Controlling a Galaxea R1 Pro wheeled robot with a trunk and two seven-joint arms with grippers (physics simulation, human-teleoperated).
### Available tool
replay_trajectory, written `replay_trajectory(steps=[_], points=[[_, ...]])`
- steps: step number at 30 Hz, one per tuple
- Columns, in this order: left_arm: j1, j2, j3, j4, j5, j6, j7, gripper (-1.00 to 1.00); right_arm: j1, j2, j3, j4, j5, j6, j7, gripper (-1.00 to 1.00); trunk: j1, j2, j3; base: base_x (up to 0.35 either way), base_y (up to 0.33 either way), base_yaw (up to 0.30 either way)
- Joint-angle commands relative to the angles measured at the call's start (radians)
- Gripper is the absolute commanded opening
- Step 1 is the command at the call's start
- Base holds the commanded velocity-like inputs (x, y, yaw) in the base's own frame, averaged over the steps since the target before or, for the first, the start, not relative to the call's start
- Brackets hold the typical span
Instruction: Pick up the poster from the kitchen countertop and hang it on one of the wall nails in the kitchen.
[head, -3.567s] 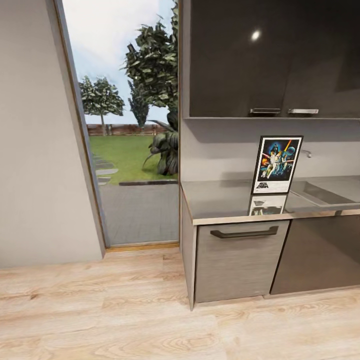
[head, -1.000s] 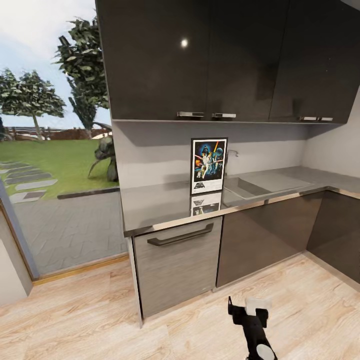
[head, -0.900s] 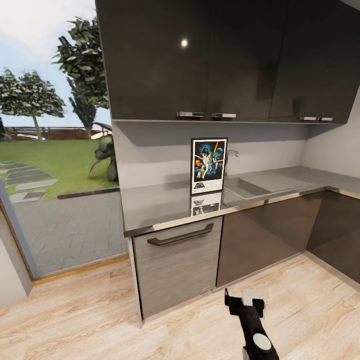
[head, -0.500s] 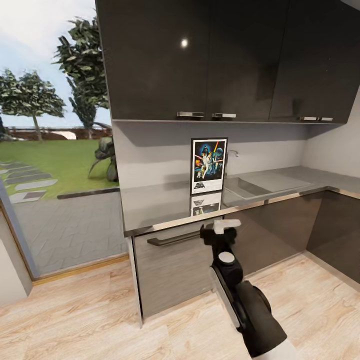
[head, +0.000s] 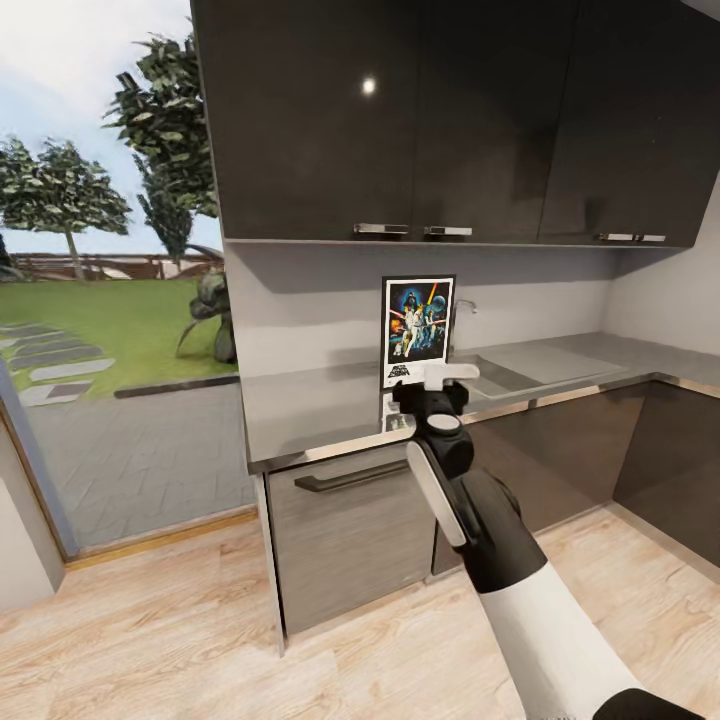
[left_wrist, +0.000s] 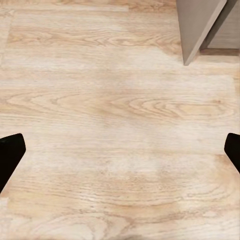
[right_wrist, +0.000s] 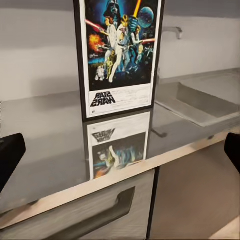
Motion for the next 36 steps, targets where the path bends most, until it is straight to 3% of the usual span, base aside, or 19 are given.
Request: replay_trajectory(steps=[1, 7, 25, 30, 32, 33, 36], points=[[0.0, -0.001, 0.001, -0.001, 0.007, -0.001, 0.0, 1.0, -0.002, 0.0, 0.002, 0.0, -0.02, 0.002, -0.015, 1.0, 0.0, -0.001, -0.001, 0.0, 0.0, 0.0], [0.0, -0.001, 0.001, -0.005, 0.007, -0.001, 0.0, 1.0, -0.005, -0.001, 0.004, 0.02, -0.063, 0.001, -0.032, 1.0, 0.0, -0.001, 0.001, 0.0, 0.0, 0.057], [0.0, 0.001, 0.001, -0.009, 0.007, 0.0, -0.001, 1.0, -0.004, -0.003, 0.002, 0.032, -0.069, -0.002, -0.035, 1.0, 0.0, -0.001, 0.014, 0.0, 0.0, 0.241], [0.0, 0.001, 0.002, -0.009, 0.007, 0.001, -0.002, 1.0, -0.004, -0.002, 0.004, 0.079, -0.067, -0.018, -0.038, 1.0, 0.0, -0.001, 0.018, 0.016, 0.0, 0.259], [0.0, 0.001, 0.001, -0.01, 0.007, 0.002, -0.002, 1.0, -0.004, -0.001, 0.005, 0.119, -0.066, -0.066, -0.084, 1.0, 0.0, -0.001, 0.019, 0.189, 0.0, 0.262], [0.0, 0.002, 0.002, -0.009, 0.007, 0.003, -0.002, 1.0, -0.005, -0.001, 0.007, 0.152, -0.068, -0.106, -0.175, 1.0, 0.0, -0.001, 0.02, 0.267, 0.0, 0.247], [0.0, 0.01, 0.005, -0.008, 0.008, 0.003, -0.002, 1.0, -0.005, 0.0, 0.011, 0.178, -0.07, -0.158, -0.329, 1.0, 0.0, -0.001, 0.021, 0.296, 0.0, 0.155]])
